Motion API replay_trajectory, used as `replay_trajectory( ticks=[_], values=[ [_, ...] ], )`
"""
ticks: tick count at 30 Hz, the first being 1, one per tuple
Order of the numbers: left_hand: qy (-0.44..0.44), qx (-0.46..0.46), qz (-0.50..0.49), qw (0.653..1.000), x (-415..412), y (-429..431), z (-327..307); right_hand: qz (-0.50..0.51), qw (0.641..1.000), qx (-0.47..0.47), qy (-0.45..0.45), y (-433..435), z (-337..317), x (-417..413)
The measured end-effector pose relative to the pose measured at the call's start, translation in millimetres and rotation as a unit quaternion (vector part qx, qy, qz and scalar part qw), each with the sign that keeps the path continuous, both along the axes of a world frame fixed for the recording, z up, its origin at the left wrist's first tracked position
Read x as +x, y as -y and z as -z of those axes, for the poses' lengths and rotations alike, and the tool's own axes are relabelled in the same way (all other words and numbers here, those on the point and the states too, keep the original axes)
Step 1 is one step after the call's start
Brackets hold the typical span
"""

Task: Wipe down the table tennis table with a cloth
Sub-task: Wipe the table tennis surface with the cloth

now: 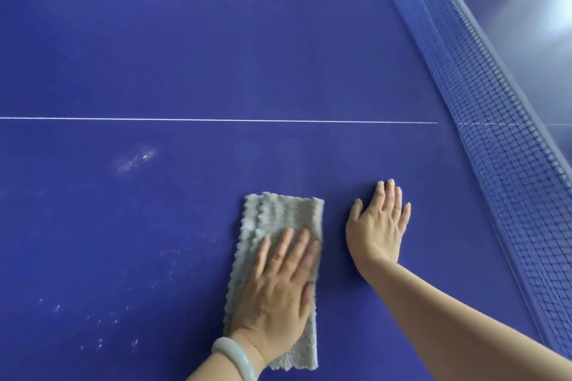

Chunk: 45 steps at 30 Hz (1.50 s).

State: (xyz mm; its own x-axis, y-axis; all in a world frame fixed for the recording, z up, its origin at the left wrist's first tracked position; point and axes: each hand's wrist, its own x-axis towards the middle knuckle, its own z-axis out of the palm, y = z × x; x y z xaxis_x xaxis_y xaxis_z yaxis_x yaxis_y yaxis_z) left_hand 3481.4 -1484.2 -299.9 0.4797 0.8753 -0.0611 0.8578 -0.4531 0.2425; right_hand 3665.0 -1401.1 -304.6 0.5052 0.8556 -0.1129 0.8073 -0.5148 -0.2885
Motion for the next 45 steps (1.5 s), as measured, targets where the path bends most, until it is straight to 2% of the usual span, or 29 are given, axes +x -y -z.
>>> replay_trajectory(
  ticks=[3, 8, 11, 15, 21, 23, 25, 27, 29, 31, 33, 34, 37, 40, 42, 45],
  values=[
    [-0.005, 0.002, 0.088, 0.996, 34.4, -36.6, -0.9, 0.011, 1.0, 0.014, -0.017, -2.7, 0.1, 4.0],
    [-0.042, 0.006, 0.07, 0.997, 65.4, -138.7, 4.3, 0.007, 1.0, 0.014, 0.003, -0.8, 0.8, 5.8],
    [-0.054, 0.012, 0.008, 0.998, 59.4, -185.0, 6.7, 0.008, 1.0, 0.011, 0.018, -0.9, 1.8, 3.7],
    [-0.024, 0.013, -0.09, 0.996, 25.4, -205.3, 9.3, 0.006, 0.999, 0.002, 0.043, -2.0, 4.9, 1.9],
    [-0.046, 0.025, -0.235, 0.971, -6.2, -164.4, 8.5, 0.003, 0.998, -0.013, 0.061, -2.4, 6.4, -1.4],
    [-0.043, 0.012, -0.308, 0.95, -2.7, -140.3, 7.1, 0.003, 0.998, -0.016, 0.06, -3.2, 6.6, -1.6],
    [-0.02, 0.011, -0.338, 0.941, 18.8, -106.1, 2.0, 0.005, 0.998, -0.018, 0.06, -4.1, 5.4, -1.8],
    [0.002, 0.027, -0.263, 0.964, 51.6, -60.4, 1.5, 0.003, 0.998, -0.019, 0.057, -4.1, 4.0, -1.3],
    [0.005, 0.024, -0.12, 0.992, 72.8, -17.8, 4.9, 0.003, 0.999, -0.016, 0.045, -3.7, 1.8, -0.7],
    [0.007, 0.015, -0.025, 1.0, 58.8, -15.5, 5.3, 0.002, 0.999, -0.013, 0.042, -3.0, 1.1, -0.2],
    [-0.018, 0.048, -0.016, 0.999, 18.7, -36.4, 3.7, -0.003, 0.999, -0.015, 0.048, -2.9, 1.6, 0.2],
    [-0.04, 0.064, -0.044, 0.996, -5.8, -49.0, 4.7, -0.003, 0.999, -0.015, 0.051, -2.9, 2.3, 0.1],
    [-0.089, 0.044, -0.214, 0.972, -74.2, -80.4, 5.3, 0.002, 0.998, -0.016, 0.058, -2.9, 4.5, -0.5],
    [-0.061, 0.011, -0.309, 0.949, -63.3, -75.5, 2.3, 0.007, 0.998, -0.021, 0.06, -4.4, 5.6, -0.6],
    [-0.03, 0.021, -0.267, 0.963, -21.7, -47.2, 0.8, 0.006, 0.998, -0.02, 0.059, -4.5, 4.5, -1.3],
    [-0.013, 0.011, -0.048, 0.999, 13.7, 12.0, 0.5, 0.006, 0.998, -0.021, 0.056, -3.1, 3.9, -0.8]
  ],
)
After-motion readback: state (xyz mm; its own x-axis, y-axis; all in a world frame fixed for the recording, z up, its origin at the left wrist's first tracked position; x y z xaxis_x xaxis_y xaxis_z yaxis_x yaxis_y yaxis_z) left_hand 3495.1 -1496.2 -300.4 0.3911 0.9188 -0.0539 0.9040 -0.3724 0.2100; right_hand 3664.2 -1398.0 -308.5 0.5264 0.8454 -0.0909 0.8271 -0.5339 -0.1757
